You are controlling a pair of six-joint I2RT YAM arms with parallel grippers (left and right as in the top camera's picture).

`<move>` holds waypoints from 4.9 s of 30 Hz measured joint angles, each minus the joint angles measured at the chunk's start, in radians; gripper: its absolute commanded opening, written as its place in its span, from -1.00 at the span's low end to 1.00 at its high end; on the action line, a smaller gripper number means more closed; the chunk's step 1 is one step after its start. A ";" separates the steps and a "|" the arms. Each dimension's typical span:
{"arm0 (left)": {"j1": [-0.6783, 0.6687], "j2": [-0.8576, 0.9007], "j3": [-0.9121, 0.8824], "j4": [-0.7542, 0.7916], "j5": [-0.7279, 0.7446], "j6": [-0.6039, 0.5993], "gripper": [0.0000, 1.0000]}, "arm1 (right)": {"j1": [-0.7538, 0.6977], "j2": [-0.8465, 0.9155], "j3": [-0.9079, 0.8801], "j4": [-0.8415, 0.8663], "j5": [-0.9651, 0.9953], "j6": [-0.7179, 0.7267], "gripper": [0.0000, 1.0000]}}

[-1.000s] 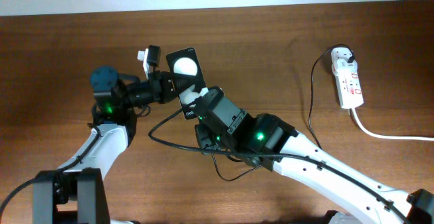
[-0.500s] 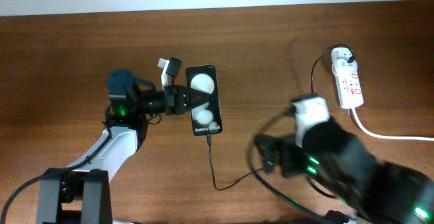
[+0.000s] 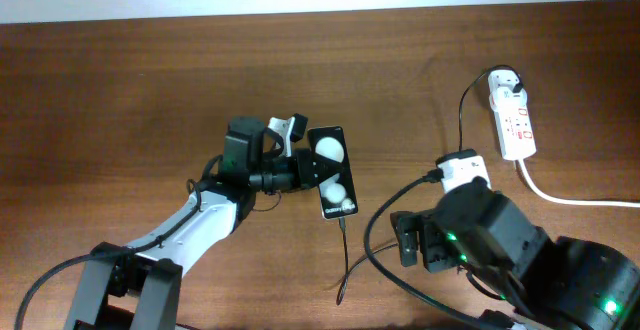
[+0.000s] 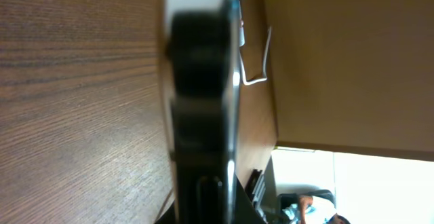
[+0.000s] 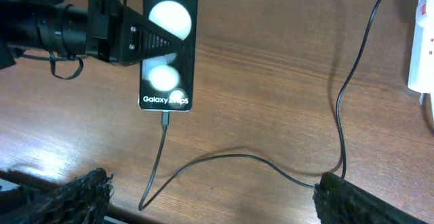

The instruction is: Plug charger to phone and switch on socket

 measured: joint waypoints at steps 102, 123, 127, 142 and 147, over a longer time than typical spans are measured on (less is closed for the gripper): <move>0.066 0.354 0.804 -1.167 -0.913 0.226 0.98 | 0.000 -0.204 0.057 -0.179 0.058 0.086 0.97; 0.118 -0.639 0.787 -1.636 -1.220 0.226 0.98 | 0.000 -0.204 0.058 -0.133 0.060 0.086 0.98; 0.118 -0.785 0.641 -1.645 -1.263 0.226 0.98 | 0.000 -0.204 0.058 -0.131 0.072 0.087 0.97; 0.118 -0.835 0.488 -1.732 -1.289 0.226 0.98 | 0.000 0.031 0.058 -0.049 0.097 0.144 0.97; 0.118 -0.982 0.486 -1.735 -1.297 0.226 0.98 | 0.000 0.063 0.058 -0.021 0.098 0.193 0.97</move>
